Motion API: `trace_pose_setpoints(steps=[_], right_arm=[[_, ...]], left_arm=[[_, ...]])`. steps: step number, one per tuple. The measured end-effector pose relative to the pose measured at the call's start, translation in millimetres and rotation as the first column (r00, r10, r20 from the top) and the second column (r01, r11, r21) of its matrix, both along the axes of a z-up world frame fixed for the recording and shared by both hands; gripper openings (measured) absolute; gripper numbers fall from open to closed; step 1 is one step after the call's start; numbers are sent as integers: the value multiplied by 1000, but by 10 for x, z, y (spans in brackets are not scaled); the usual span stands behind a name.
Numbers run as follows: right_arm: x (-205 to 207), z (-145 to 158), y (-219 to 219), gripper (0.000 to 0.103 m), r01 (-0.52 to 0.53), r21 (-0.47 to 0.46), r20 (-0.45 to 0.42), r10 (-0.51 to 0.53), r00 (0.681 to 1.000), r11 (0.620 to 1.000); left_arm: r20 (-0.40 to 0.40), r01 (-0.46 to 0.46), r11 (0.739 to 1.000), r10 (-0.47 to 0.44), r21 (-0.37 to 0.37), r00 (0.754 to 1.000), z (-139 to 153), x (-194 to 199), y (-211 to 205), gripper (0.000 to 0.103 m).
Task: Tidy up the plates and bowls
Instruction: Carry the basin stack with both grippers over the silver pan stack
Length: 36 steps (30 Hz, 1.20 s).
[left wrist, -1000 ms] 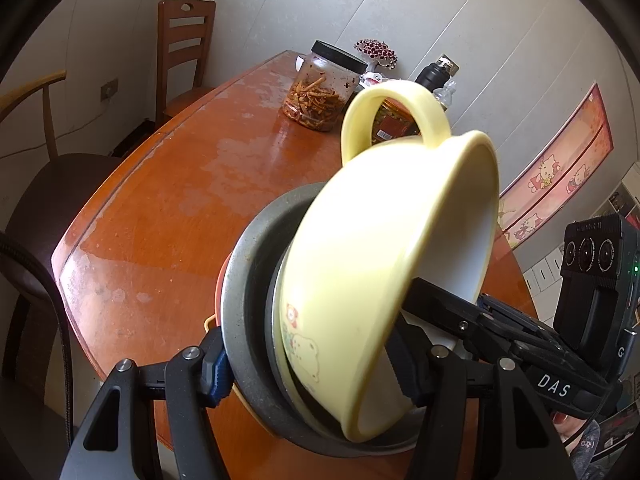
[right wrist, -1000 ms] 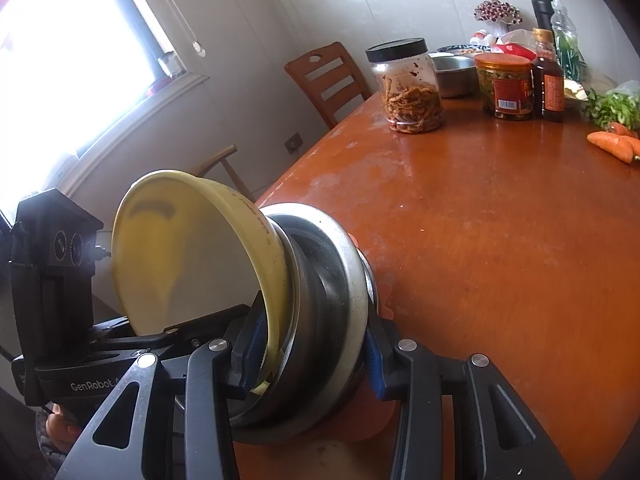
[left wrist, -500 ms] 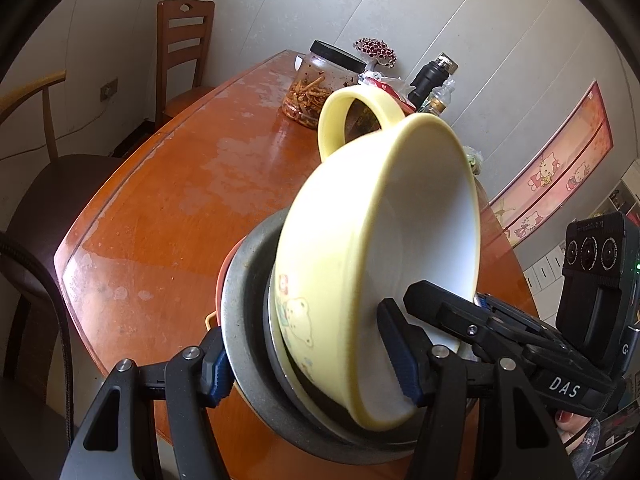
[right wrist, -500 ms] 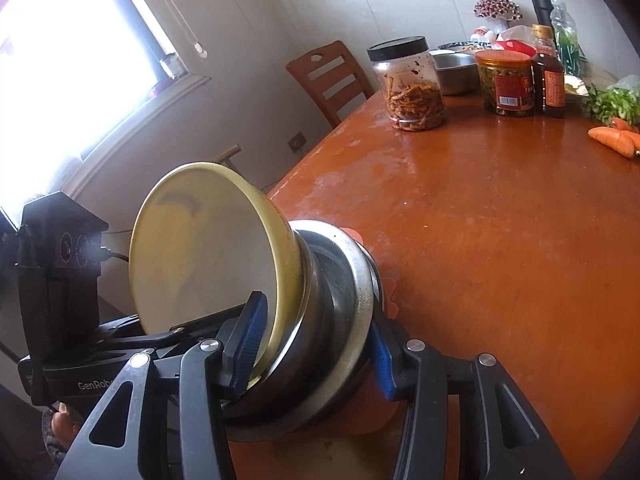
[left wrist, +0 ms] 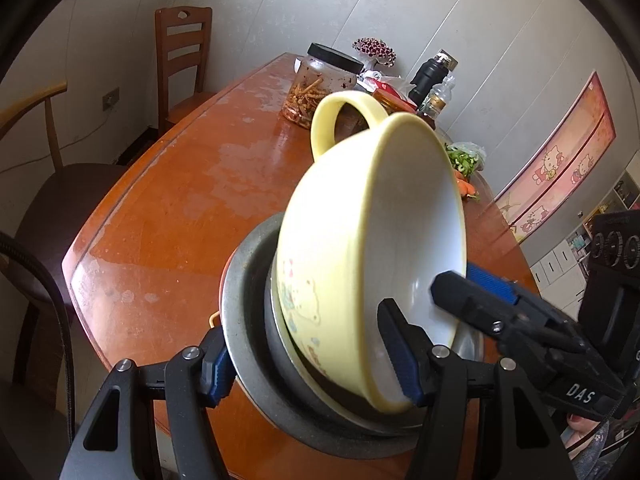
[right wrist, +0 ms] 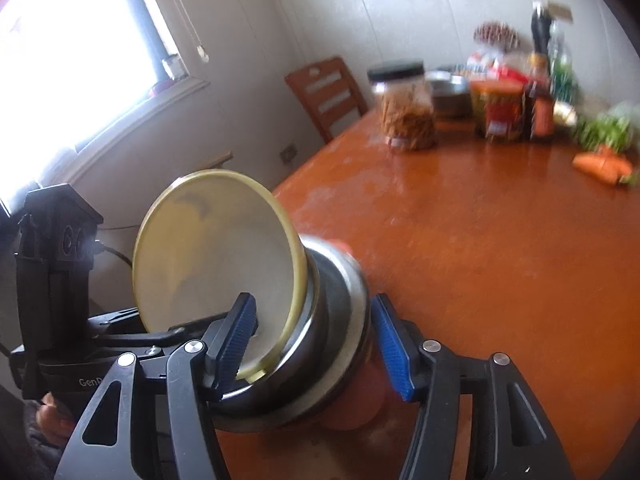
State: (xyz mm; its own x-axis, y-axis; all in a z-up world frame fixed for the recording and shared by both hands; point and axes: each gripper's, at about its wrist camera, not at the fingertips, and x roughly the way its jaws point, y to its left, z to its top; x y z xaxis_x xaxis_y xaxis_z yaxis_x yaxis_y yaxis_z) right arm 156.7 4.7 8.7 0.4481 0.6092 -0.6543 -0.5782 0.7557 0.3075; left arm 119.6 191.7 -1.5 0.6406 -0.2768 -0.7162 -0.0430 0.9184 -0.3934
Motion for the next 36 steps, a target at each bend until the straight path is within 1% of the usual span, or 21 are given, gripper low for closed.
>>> trace_pose_setpoints(steps=[2,3,11,16,21,26,32,36], right_arm=[[-25,44,-18,66,9,-14,35,-9,999,1000],[-27,46,-21,67,12,-15,38,-12,999,1000],[10,7,-55,67,12,-12,14,-12,1000,1000],[18,-8,-60,68,11,-13,3,-11,1000,1000],[21,-9,-88,68,23,-13,1,-23,1000,1000],[-24,7,-92,69,21,-12,10,-21,1000,1000],[-43,19,-107,69,28,-10,16,-28,999,1000],[-56,30,-113,69,27,-10,19,-27,999,1000]], left_arm=[[-2,-1,1000,1,1,1000,3,-4,2,64],[-4,-1,1000,1,2,1000,2,-2,5,64],[3,-6,1000,6,6,1000,21,-48,8,64],[8,-6,1000,6,26,1000,42,-84,-10,65],[24,-6,999,5,48,1000,92,-134,-25,69],[28,-24,997,22,67,999,121,-155,-13,72],[42,-46,996,43,80,998,162,-197,22,76],[42,-50,996,46,78,998,164,-208,53,76]])
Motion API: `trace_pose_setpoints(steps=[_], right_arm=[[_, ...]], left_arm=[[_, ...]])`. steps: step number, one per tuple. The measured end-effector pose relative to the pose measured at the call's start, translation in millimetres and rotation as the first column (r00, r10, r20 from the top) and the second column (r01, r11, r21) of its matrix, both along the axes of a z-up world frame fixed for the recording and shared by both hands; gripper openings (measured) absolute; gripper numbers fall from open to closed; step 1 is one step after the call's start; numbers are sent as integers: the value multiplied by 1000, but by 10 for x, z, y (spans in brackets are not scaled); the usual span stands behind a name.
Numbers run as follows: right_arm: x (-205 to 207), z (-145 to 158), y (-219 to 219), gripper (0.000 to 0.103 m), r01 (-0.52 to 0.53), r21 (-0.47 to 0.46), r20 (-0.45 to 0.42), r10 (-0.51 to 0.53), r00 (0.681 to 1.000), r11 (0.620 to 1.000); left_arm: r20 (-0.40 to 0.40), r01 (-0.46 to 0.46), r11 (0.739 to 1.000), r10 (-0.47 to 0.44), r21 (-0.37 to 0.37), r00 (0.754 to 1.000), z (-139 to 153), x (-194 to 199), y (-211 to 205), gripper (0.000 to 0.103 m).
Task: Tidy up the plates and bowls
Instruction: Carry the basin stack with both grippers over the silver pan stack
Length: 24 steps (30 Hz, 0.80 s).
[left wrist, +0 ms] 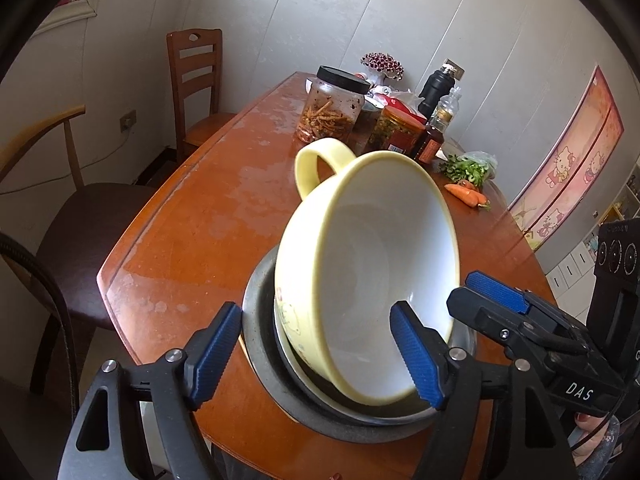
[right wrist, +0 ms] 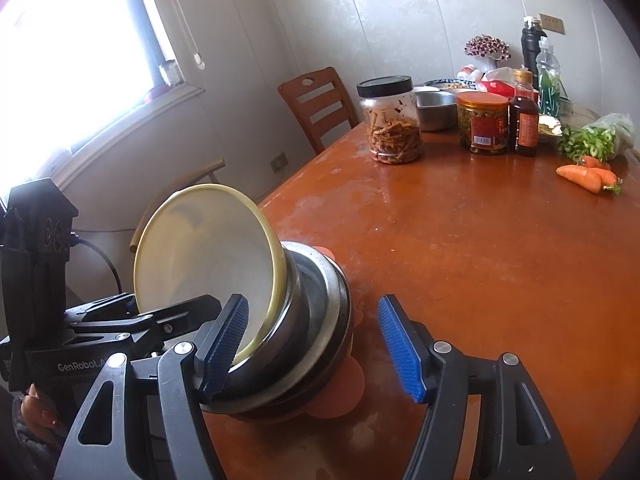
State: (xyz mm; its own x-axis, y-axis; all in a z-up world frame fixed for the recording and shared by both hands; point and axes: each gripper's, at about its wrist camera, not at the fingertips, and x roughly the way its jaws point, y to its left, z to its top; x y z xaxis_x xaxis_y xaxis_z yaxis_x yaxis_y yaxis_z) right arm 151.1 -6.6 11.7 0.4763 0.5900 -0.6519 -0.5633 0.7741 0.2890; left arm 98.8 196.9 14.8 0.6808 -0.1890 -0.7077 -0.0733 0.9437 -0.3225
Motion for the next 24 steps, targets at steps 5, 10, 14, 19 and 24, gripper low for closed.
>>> trace_pose_setpoints(steps=[5,10,14,19,24], right_arm=[[-14,8,4,70,0,3,3,0,1000,1000],[-26,24,-11,71,7,9,4,-7,1000,1000],[-40,57,-34,73,11,14,15,-12,1000,1000],[-85,89,-32,73,7,12,25,-7,1000,1000],[-142,124,-31,73,5,11,41,-6,999,1000]], left_arm=[[24,7,1000,-7,-2,1000,62,-56,-9,77],[23,3,1000,-3,5,1000,72,-62,-8,77],[37,-10,1000,9,20,999,103,-101,-4,77],[57,-50,998,48,49,997,152,-185,46,79],[66,-57,997,54,52,996,182,-270,74,79]])
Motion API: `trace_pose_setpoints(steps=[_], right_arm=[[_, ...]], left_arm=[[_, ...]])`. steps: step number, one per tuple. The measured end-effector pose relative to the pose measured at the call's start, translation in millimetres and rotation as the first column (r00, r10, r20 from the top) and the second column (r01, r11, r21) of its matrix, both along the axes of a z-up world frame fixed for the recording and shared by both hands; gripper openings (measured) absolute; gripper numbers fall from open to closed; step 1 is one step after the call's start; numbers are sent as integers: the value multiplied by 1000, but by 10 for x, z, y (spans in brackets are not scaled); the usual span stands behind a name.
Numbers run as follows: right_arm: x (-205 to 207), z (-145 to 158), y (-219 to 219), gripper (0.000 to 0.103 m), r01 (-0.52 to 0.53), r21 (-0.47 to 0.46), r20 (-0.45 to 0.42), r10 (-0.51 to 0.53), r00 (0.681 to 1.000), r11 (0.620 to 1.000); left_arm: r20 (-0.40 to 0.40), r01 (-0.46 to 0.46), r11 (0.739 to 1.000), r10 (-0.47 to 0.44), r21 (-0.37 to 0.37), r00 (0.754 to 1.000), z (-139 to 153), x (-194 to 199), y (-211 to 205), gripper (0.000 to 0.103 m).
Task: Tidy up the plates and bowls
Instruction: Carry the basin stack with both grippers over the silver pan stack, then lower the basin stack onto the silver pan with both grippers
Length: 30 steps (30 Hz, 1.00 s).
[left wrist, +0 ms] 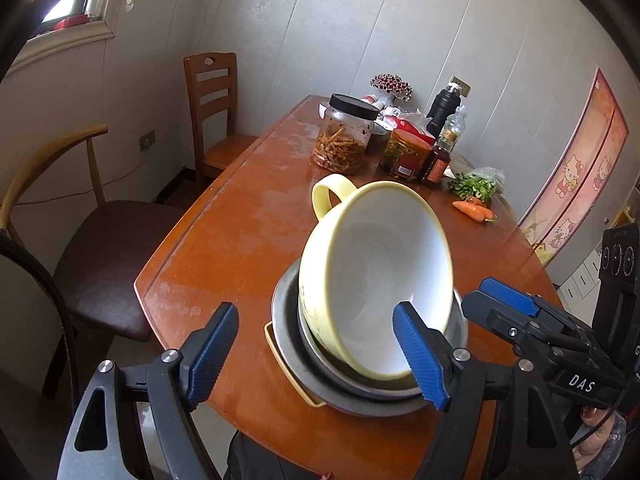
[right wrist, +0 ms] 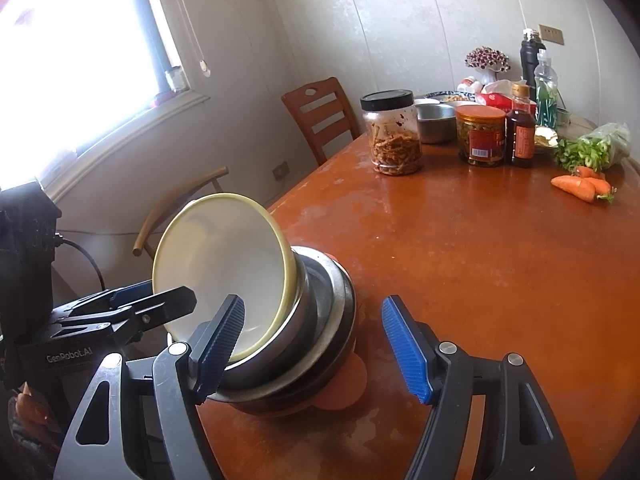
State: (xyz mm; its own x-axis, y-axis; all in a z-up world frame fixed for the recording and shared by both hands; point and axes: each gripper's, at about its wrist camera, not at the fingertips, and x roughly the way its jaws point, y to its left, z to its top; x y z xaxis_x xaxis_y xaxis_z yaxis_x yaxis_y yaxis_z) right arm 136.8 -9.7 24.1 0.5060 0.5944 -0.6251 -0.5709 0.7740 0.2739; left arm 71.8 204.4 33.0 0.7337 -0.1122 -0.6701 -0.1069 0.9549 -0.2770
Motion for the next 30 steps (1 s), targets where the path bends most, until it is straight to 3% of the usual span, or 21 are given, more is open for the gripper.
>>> trace_pose_setpoints(steps=[17,23,30], right_arm=[[-325,108,-52,74,-18,-19,62,19,998,1000],[-508,25,-64,74,-40,-45,66,43,997,998],[-623,-178,-15,74,-76,-88,55,81,995,993]], left_arm=[[27,-26,998,25,53,999,82,-382,-66,79],[-19,-84,995,85,53,996,-63,-506,118,79],[-80,-114,993,114,11,990,-294,-376,378,79]])
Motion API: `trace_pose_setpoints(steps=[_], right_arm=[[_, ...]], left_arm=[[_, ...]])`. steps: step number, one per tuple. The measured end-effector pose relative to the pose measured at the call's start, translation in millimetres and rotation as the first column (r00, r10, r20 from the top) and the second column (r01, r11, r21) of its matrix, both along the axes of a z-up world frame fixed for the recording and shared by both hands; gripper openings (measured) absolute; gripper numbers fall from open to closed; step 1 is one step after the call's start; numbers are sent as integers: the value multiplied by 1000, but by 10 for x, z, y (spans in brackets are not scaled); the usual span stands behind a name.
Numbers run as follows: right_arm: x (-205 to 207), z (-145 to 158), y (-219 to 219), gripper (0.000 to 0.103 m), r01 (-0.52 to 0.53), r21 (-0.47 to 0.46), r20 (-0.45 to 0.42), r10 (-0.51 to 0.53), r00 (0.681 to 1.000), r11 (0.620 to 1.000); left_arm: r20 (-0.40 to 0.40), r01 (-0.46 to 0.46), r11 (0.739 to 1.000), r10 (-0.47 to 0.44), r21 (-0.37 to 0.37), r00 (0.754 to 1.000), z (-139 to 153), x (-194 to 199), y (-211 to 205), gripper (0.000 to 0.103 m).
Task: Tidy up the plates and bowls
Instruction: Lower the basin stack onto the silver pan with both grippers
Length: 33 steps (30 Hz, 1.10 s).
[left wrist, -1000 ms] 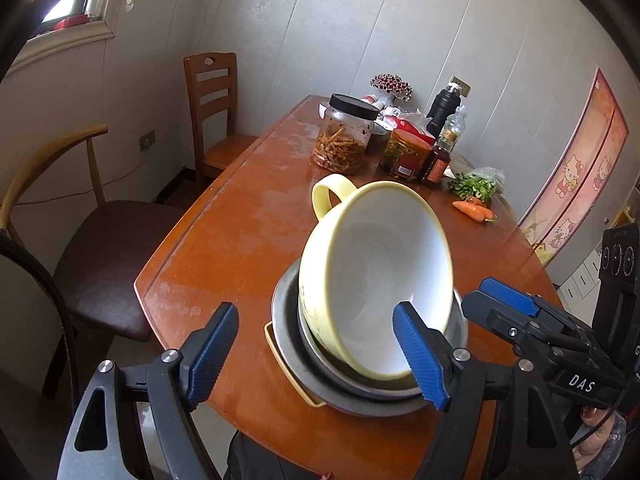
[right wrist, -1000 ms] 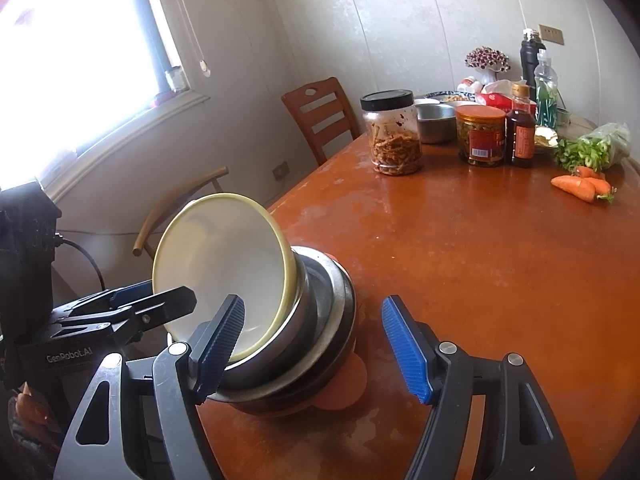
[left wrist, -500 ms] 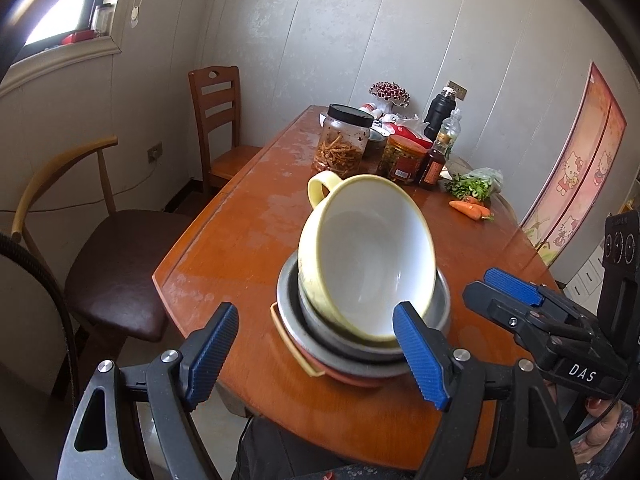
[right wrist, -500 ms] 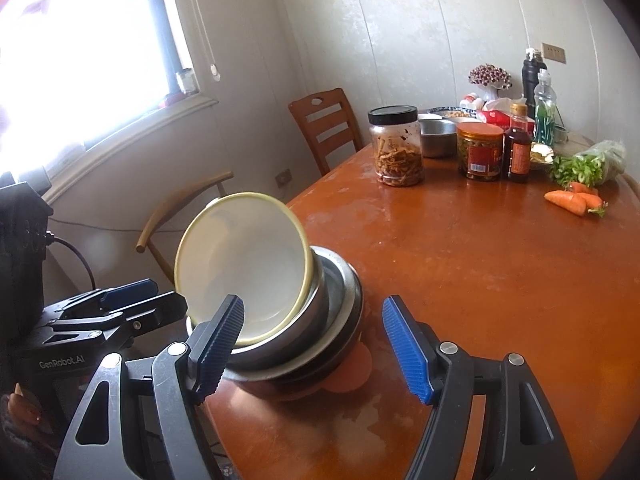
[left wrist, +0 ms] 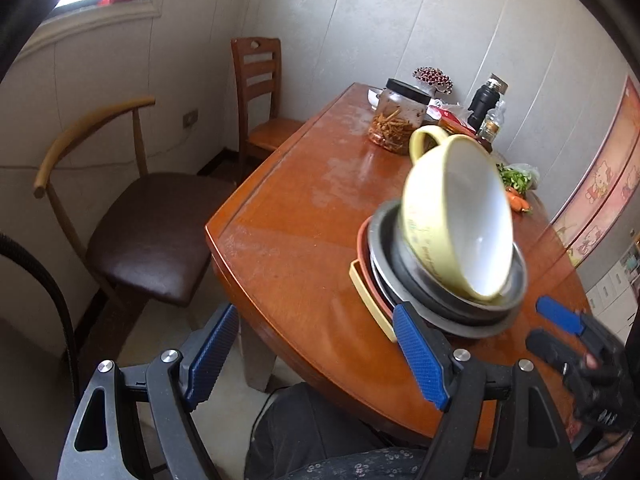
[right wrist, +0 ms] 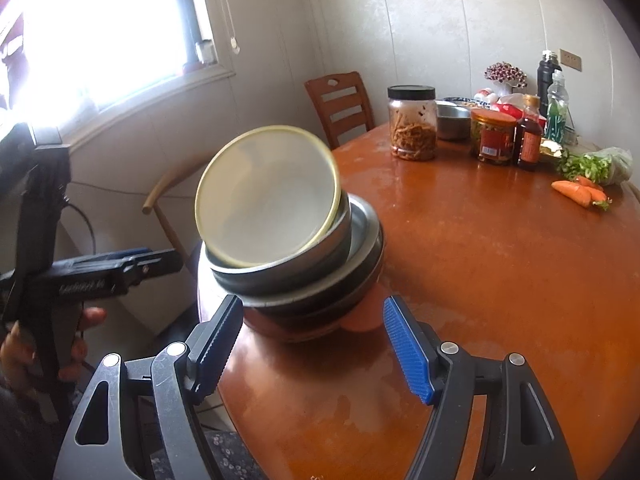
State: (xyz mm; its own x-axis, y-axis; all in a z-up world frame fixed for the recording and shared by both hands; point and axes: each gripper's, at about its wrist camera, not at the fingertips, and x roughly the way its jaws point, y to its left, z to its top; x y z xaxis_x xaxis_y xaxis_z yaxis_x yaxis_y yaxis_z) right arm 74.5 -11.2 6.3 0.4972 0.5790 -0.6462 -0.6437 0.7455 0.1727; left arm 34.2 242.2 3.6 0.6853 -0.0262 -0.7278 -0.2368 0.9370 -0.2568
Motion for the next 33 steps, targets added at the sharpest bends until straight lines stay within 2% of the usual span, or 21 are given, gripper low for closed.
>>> trace_pose_setpoints(steps=[5,10,15,19,22,27,33], right_arm=[[-19,-132,73,74,-26,-34,-2,26,1000,999],[-18,-218,158,75,-52,-64,17,53,998,997],[43,-283,255,75,-63,-90,26,66,997,994],[129,-366,316,75,-75,-109,9,76,997,991],[181,-396,324,76,-63,-127,21,66,998,990],[292,-413,215,76,-32,-117,16,34,999,993],[468,-402,-49,77,18,-72,-55,-22,998,997]], left_arm=[[2,25,995,-25,-101,1000,-74,138,129,79],[-11,86,985,-89,-147,996,-128,346,129,79],[-53,121,985,-128,-126,990,-207,562,114,79],[-55,182,969,-194,-168,980,-256,717,83,79],[-73,210,967,-222,-146,972,-285,824,-16,79],[-73,250,958,-261,-138,963,-266,1002,-211,79],[-75,294,952,-300,-85,951,-183,1238,-548,79]])
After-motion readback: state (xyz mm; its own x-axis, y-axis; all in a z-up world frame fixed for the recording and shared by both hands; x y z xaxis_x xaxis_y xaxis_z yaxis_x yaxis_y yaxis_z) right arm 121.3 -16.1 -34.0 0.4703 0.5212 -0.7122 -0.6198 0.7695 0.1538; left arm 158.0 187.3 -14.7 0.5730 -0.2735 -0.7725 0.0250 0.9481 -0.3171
